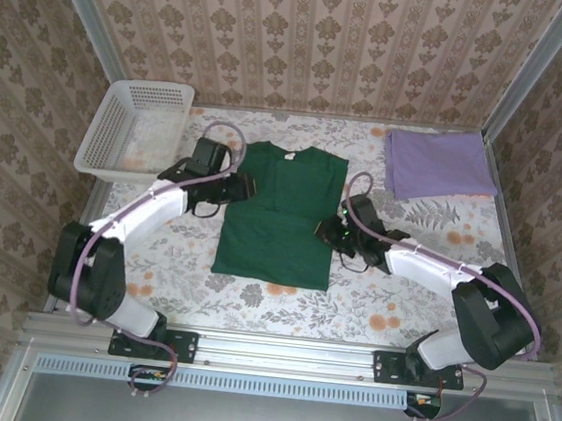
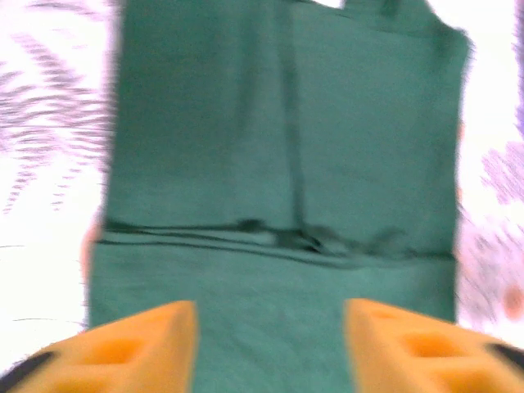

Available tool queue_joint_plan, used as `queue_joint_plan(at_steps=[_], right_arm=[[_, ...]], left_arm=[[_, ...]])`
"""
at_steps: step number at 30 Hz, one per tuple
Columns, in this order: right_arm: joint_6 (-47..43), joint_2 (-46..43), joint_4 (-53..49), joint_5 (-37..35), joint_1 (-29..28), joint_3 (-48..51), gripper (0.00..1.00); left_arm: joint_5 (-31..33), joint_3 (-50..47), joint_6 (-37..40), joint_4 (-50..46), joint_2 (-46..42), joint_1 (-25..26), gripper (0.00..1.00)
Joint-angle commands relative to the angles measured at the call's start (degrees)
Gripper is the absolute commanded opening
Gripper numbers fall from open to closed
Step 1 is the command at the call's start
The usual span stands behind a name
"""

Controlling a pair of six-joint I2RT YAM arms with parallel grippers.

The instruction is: Fold and stack the t-shirts

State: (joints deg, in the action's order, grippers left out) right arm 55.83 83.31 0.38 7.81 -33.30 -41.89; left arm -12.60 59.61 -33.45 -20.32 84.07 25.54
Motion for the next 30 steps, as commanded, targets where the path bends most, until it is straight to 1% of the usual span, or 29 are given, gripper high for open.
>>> queue_joint_plan(at_steps=[1, 2, 3, 4, 6, 8, 10, 14, 17, 20, 23, 25, 28, 30], right_arm=[[2.07, 1.65, 1.31, 1.27, -5.37, 1.42, 0.17], [3.02, 2.41, 1.99, 1.36, -7.14, 1.42, 0.15], [4.04, 3.12, 3.00, 1.22, -8.76, 1.54, 0.13], [4.87, 3.81, 3.84, 1.00, -10.12, 1.63, 0.11], [5.85, 5.57, 4.42, 0.67, -12.29, 1.46, 0.10], [7.34, 6.74, 4.93, 0.47, -13.22, 2.03, 0.10], [8.33, 7.21, 5.51, 0.86, -13.44, 3.19, 0.09], [8.39, 7.47, 3.18, 1.06, -13.32, 4.80, 0.09], [7.55, 7.99, 0.48, 1.41, -13.08, 5.14, 0.09], [6.53, 8.04, -2.81, 1.44, -12.65, 5.58, 0.10], [6.00, 7.45, -4.33, 0.95, -12.36, 7.31, 0.10], [5.60, 6.76, -5.28, 0.57, -12.04, 8.17, 0.10], [5.51, 4.71, -5.21, 0.29, -11.52, 10.14, 0.12], [5.34, 3.37, -5.93, -0.16, -10.97, 11.20, 0.13]], left_arm=[[-9.71, -3.05, 3.06, -2.01, 1.14, 7.11, 0.28], [-12.80, -3.54, 3.31, -1.85, 2.12, 9.33, 0.21], [-15.46, -4.47, 3.05, -0.96, 3.12, 11.28, 0.16], [-17.23, -5.68, 2.43, 0.05, 3.85, 12.50, 0.13], [-17.57, -9.63, -0.37, 3.64, 4.56, 14.32, 0.10], [-17.72, -13.49, -2.65, 6.95, 4.94, 14.57, 0.09], [-17.58, -16.61, -3.33, 8.11, 4.77, 14.93, 0.08], [-12.41, -20.55, -1.94, 4.11, 2.17, 15.51, 0.10], [-8.84, -23.61, -1.54, 1.37, -1.52, 15.51, 0.18], [-4.36, -25.87, -1.94, -1.98, -5.04, 15.48, 0.22], [0.77, -27.82, -3.93, -5.84, -8.07, 14.95, 0.26], [3.78, -29.88, -5.95, -6.73, -10.59, 13.65, 0.29], [4.34, -32.63, -8.12, -7.43, -14.56, 8.83, 0.29], [4.58, -34.77, -9.51, -8.04, -18.76, 5.26, 0.30]])
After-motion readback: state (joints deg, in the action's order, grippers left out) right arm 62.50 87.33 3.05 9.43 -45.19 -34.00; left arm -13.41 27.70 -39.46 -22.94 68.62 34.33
